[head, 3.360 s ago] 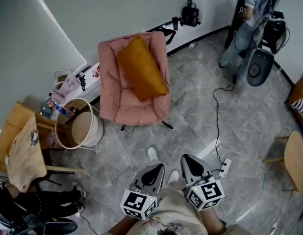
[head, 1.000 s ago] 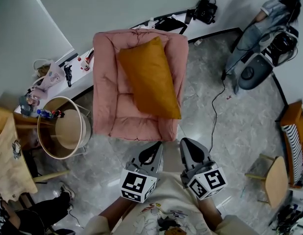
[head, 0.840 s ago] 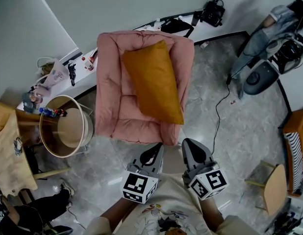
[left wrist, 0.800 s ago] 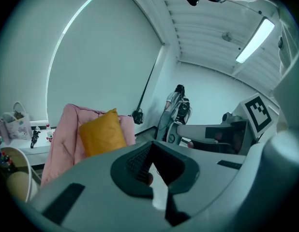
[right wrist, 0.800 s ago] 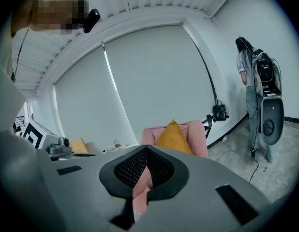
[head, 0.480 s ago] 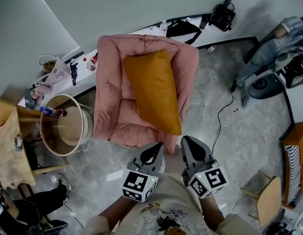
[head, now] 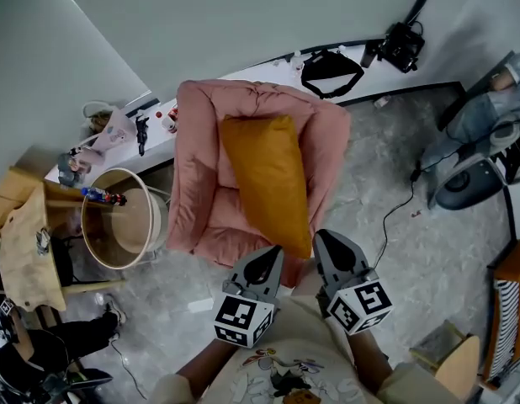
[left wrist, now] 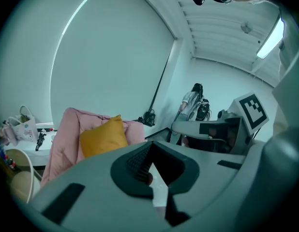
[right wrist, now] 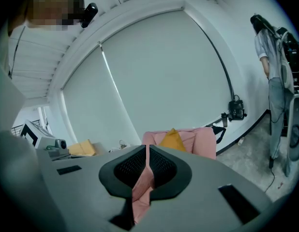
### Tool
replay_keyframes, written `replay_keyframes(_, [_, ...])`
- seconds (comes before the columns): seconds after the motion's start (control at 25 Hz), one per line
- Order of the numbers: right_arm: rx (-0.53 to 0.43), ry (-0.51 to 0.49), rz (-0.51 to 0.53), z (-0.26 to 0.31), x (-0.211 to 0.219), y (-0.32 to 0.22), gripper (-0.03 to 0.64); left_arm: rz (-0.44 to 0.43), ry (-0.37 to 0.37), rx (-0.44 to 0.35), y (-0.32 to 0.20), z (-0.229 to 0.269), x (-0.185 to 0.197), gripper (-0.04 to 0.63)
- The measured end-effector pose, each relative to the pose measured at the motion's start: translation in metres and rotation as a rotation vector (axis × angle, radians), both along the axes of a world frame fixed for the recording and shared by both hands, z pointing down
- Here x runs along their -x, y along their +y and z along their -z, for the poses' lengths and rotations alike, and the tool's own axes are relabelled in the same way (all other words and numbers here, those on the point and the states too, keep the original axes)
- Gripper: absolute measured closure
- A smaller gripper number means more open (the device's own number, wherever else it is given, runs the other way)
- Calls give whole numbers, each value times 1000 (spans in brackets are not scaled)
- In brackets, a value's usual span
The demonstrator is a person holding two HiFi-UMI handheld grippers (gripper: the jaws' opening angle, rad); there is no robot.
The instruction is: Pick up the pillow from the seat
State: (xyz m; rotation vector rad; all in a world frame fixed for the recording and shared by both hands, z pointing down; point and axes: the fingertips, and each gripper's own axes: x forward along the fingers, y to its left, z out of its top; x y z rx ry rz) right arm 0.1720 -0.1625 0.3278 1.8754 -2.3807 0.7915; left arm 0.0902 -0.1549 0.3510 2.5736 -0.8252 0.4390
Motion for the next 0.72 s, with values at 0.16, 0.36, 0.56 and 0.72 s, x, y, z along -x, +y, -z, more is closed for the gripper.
replay_keyframes(0.16, [24,-13,33,-1,-11,-26,592,33,-19,14,-19,0,-11,591])
replay_keyframes(0.36, [67,-37,97,-17,-19,-51,457,104,-42,37,-38,-9,-18,591])
replay_keyframes(0.56, [113,-54,143,-39,-30,-75,377,172,-68,59,-57,-25,-28,591])
replay_keyframes(0.72, [164,-39,233,-65,-32,-95,291,217,-87,78,-70,-40,-36,591])
